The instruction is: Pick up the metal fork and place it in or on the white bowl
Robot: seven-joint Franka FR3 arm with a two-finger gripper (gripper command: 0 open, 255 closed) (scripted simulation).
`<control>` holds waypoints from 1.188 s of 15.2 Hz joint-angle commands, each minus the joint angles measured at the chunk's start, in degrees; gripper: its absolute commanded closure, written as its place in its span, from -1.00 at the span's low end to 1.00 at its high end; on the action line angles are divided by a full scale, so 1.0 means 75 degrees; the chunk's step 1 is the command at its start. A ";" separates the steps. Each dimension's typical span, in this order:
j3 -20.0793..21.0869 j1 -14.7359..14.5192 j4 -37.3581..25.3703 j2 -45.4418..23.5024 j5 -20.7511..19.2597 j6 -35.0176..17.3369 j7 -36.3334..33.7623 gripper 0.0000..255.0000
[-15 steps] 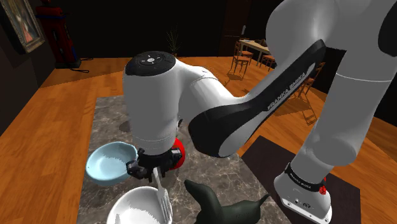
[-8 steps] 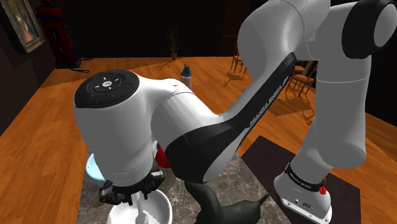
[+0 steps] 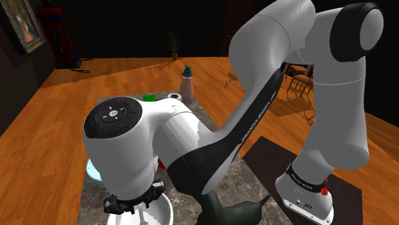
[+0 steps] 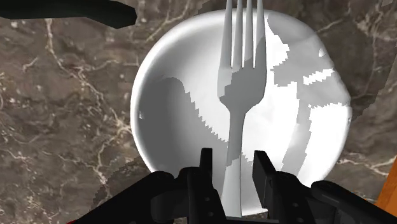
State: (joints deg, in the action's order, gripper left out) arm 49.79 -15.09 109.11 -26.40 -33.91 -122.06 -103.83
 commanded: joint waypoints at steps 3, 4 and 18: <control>-0.0045 -0.0047 0.0012 -0.0067 -0.0069 -0.0056 -0.0059 1.00; -0.0045 -0.0047 0.0012 -0.0067 -0.0069 -0.0056 -0.0059 1.00; 0.0358 0.0160 -0.0287 0.0474 0.0519 0.0591 0.0289 -1.00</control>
State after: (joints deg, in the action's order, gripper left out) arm 52.24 -13.89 107.65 -23.06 -30.44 -118.48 -102.00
